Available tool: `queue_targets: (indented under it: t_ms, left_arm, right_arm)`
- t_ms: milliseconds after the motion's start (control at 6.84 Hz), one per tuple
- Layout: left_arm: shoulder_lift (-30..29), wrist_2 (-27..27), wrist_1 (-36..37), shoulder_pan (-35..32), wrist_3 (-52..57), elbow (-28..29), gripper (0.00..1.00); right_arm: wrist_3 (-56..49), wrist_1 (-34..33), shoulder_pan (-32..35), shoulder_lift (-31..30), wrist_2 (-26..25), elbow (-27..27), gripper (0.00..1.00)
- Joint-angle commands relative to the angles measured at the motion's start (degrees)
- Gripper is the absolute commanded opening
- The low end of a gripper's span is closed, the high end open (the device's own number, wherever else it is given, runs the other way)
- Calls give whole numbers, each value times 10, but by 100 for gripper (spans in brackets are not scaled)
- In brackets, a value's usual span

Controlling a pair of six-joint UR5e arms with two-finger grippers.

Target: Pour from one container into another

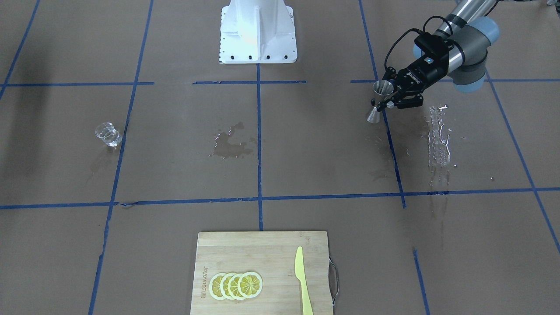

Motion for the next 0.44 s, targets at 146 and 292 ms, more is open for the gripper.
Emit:
queue_targets:
  t_ms: [146, 292]
  left_arm:
    - [-158, -40, 117, 0, 38, 65, 0]
    - [-184, -40, 157, 3, 37, 70, 0]
  right_arm:
    - [30, 1, 0, 1, 0, 5, 100]
    - [34, 1, 0, 2, 0, 6, 100]
